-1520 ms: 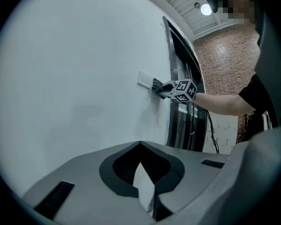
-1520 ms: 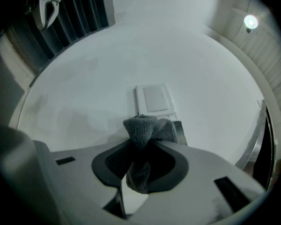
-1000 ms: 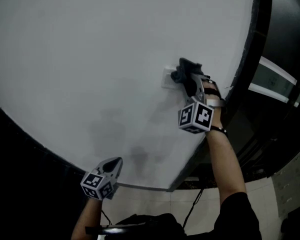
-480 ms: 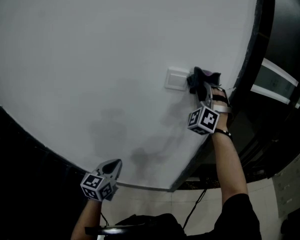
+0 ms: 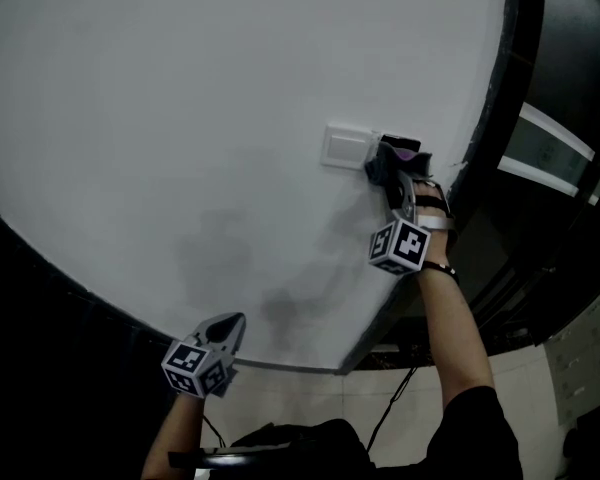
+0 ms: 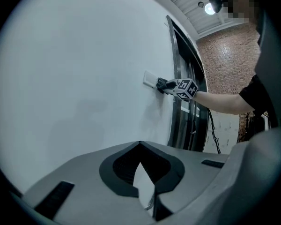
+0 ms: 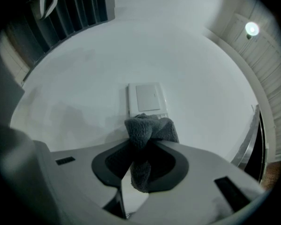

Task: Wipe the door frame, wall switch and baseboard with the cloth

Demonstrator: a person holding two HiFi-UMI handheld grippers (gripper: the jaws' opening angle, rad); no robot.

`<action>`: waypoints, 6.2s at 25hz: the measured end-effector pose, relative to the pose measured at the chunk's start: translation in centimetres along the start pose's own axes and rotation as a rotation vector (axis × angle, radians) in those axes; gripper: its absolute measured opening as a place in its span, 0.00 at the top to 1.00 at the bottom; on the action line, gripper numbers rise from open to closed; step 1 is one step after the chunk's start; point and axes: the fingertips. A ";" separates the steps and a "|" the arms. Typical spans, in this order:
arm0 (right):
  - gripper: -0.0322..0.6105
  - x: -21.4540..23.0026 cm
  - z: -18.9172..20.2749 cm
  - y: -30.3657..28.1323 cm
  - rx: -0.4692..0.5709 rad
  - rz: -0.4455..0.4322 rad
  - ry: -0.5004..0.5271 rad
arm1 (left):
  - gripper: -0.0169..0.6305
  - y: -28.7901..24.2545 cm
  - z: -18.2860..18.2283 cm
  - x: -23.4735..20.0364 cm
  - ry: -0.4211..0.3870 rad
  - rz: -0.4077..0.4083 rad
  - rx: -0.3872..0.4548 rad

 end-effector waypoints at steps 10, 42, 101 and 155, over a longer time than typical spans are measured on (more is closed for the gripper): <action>0.81 -1.6 0.3 0.2 -0.003 -0.041 -0.002 | 0.97 0.2 0.0 0.1 0.007 -0.004 0.003; 0.82 3.2 -10.9 -1.4 0.057 -0.027 0.020 | 0.97 3.2 1.0 -3.6 0.072 -0.082 0.026; 0.82 -0.2 -10.3 -0.2 0.017 -0.086 -0.005 | 0.97 3.7 2.2 -2.7 0.078 -0.082 0.008; 0.82 3.8 -3.7 -0.7 0.310 -0.377 -1.093 | 0.97 0.0 2.8 1.0 0.036 -0.033 -0.049</action>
Point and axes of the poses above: the fingertips, and each gripper's own axes: y backward along the fingers, x to its right, z out of its underside
